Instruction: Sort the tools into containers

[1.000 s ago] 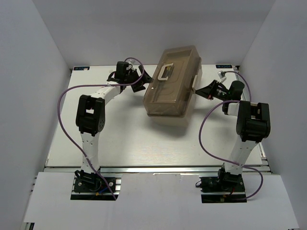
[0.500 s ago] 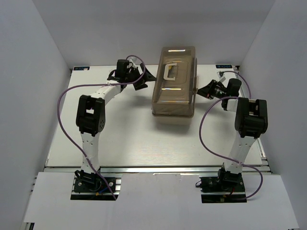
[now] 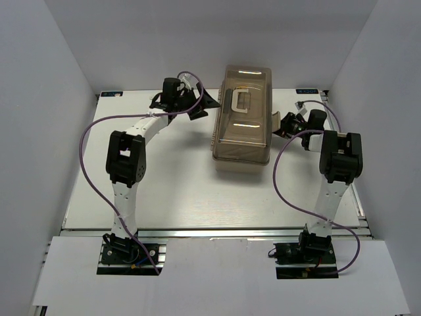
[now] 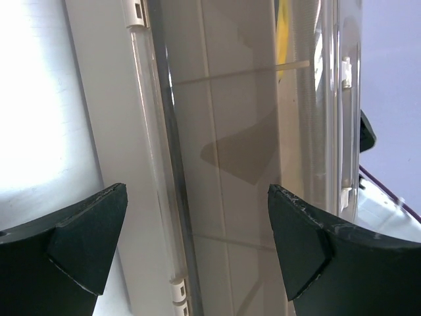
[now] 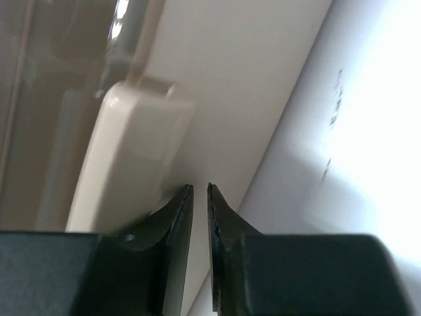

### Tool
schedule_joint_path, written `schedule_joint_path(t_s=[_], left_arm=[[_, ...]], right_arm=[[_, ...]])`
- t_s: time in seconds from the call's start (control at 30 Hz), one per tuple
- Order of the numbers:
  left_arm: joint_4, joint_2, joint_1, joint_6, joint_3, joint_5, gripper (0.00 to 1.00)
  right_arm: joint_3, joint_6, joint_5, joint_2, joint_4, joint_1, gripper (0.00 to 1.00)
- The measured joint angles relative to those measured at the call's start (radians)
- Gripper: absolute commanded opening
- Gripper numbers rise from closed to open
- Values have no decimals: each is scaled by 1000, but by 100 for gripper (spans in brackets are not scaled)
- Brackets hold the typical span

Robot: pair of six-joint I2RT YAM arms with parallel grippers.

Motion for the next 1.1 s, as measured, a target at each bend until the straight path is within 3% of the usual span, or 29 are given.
schedule_joint_path(t_s=[0.13, 0.33, 0.53, 0.77, 1.1], left_arm=[[-9, 6, 0, -2, 19, 0, 98], [-22, 6, 0, -4, 53, 0, 98], [-12, 12, -20, -16, 88, 43, 98], [-10, 23, -33, -14, 99, 55, 98], [-10, 23, -33, -14, 100, 55, 98]], right_arm=[[35, 93, -36, 77, 113, -6, 21], [49, 471, -110, 232, 503, -25, 20], [53, 716, -162, 251, 643, -21, 20], [54, 821, -177, 251, 687, -12, 19], [54, 850, -184, 246, 689, -14, 17]])
